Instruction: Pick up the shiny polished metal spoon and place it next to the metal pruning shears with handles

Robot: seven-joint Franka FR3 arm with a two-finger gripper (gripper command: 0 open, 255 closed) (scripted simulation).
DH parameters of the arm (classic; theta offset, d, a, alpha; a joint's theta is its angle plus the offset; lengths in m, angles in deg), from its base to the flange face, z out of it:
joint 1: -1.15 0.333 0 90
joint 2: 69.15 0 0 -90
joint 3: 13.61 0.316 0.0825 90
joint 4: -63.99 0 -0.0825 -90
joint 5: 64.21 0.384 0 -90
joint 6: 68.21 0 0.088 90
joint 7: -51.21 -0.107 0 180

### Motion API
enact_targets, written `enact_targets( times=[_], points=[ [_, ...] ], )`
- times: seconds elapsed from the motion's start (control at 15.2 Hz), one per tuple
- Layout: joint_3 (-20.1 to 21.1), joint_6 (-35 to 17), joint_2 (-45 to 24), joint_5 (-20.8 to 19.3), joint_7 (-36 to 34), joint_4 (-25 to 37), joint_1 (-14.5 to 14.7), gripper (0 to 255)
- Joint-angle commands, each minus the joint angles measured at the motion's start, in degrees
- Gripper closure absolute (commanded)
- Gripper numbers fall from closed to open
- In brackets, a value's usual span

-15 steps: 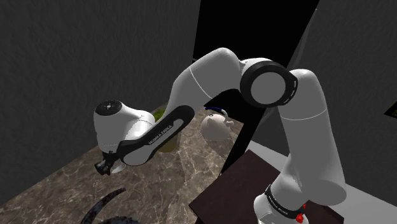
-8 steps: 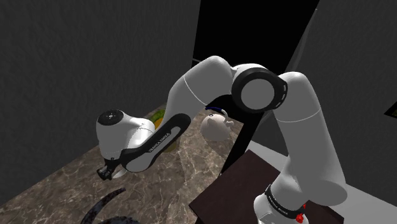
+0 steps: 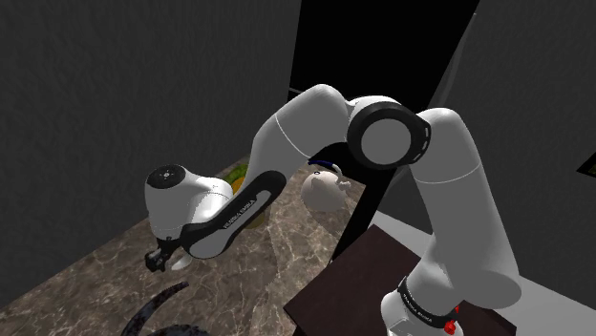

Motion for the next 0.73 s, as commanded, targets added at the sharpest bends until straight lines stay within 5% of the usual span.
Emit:
enact_targets(
  times=[0.0, 0.66],
  points=[
    [0.0, 0.0, 0.0, 0.0, 0.0, 0.0, 0.0, 0],
    [2.3, 3.6, 6.3, 2.3, 1.3, -2.7, -1.4, 0]
  ],
)
